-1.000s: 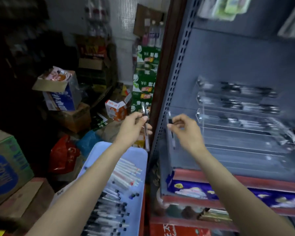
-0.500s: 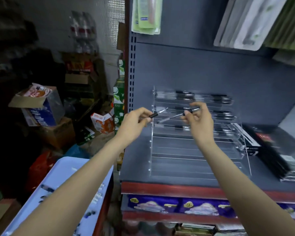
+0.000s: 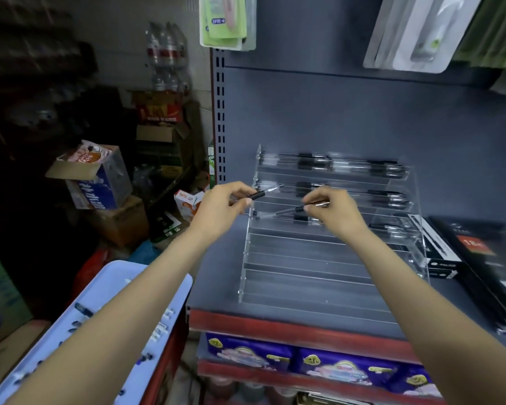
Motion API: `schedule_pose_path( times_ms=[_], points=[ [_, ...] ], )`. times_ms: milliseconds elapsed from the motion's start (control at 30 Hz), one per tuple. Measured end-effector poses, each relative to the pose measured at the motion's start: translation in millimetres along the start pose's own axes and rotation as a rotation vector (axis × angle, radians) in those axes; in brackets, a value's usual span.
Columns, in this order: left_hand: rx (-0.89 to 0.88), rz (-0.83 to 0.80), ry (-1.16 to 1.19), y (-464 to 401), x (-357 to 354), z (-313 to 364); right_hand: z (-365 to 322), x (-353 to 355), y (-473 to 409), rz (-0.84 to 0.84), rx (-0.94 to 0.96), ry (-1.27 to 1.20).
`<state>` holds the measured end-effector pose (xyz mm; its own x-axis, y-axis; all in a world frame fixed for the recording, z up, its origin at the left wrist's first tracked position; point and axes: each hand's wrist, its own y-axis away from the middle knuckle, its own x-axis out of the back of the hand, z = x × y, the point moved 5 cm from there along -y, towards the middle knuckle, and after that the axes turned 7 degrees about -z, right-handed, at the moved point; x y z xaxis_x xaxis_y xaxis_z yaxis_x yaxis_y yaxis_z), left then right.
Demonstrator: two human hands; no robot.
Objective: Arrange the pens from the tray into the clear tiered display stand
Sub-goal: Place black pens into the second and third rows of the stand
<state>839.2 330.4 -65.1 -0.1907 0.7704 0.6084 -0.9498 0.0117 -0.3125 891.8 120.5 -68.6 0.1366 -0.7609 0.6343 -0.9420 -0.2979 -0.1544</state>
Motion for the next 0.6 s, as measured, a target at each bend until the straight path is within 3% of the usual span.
schedule_pose_path(
  times_ms=[333, 600],
  points=[
    [0.009, -0.037, -0.033, -1.4, -7.6, 3.5, -1.4, -2.9, -12.0, -0.133, -0.031, 0.317],
    [0.019, -0.088, -0.155, -2.0, -13.6, 0.4, -3.1, -7.8, -21.9, -0.258, -0.014, 0.434]
  ],
)
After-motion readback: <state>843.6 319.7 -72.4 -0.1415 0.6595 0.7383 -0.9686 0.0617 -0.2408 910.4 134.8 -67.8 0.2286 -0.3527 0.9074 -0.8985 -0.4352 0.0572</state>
